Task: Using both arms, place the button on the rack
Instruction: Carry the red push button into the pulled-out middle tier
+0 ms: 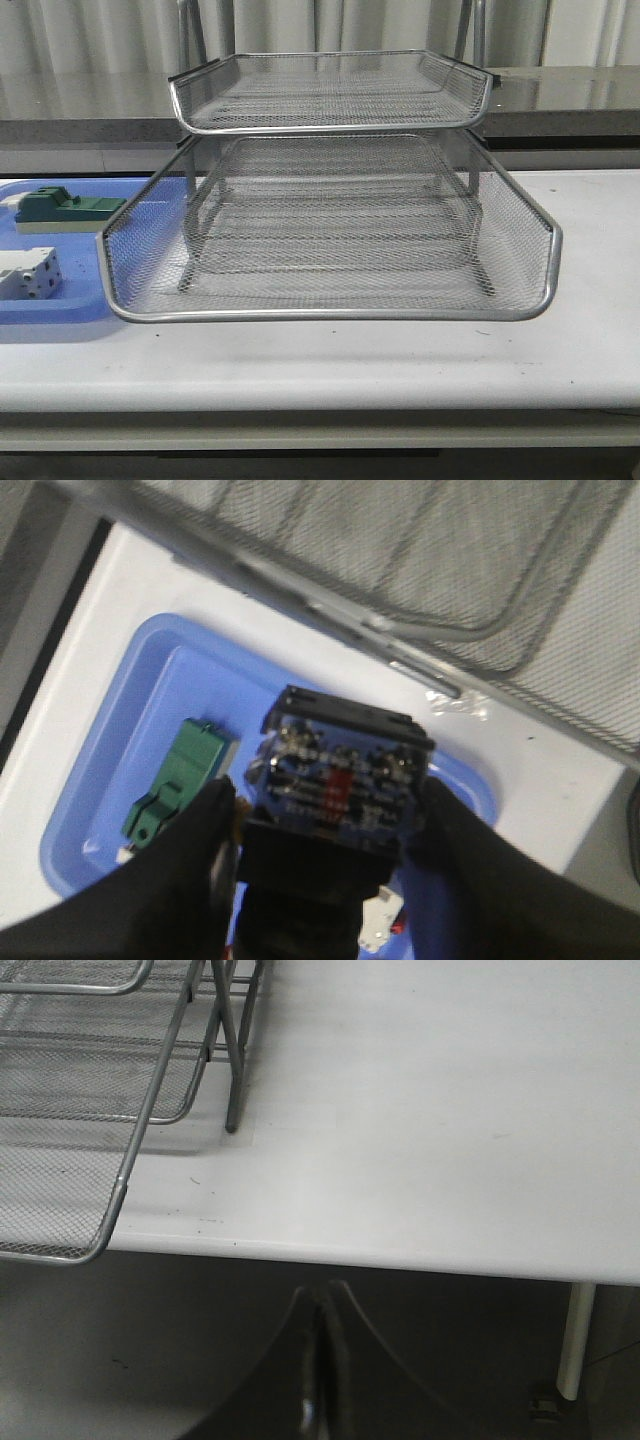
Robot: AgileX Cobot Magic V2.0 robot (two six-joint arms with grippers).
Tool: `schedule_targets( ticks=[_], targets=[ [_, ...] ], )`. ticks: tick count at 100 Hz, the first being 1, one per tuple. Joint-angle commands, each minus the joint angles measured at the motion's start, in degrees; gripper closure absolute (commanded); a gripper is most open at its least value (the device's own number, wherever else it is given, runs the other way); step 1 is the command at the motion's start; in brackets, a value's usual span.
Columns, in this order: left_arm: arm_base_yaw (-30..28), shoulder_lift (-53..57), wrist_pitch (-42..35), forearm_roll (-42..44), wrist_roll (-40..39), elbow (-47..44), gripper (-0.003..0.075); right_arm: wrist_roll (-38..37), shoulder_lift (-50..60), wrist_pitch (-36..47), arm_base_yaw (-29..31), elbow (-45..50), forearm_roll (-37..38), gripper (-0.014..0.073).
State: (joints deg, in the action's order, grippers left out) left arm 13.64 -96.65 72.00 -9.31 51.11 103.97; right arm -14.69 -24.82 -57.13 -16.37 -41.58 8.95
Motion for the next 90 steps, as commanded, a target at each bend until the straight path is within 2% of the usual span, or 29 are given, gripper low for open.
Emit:
schedule_targets(
  ticks=[1,29,43,55,77,90],
  targets=[
    [3.6,4.2,0.6,-2.0,-1.4,-1.2,0.0741,0.1,-0.3,3.6,0.0,-1.8,1.3,0.0703],
    [15.3,4.1,0.6,-5.8,-1.8,-7.2,0.0741,0.1,-0.3,3.6,0.0,-1.8,1.3,0.0703],
    [18.9,1.3,0.5,-8.5,-1.8,-7.9,0.0741,0.1,-0.3,3.6,0.0,-1.8,1.3,0.0703],
    [20.6,-1.9,-0.4,-9.0,-1.8,-7.9,0.0741,0.1,-0.3,3.6,0.0,-1.8,1.3,0.0703],
    [21.1,-7.0,-7.5,-9.1,-1.7,-7.8,0.0741,0.1,-0.3,3.6,0.0,-1.8,1.3,0.0703],
    [21.1,-8.6,-7.9,-9.1,-1.7,-7.8,0.0740,0.1,-0.3,3.6,0.0,-1.8,1.3,0.0703]
  ],
)
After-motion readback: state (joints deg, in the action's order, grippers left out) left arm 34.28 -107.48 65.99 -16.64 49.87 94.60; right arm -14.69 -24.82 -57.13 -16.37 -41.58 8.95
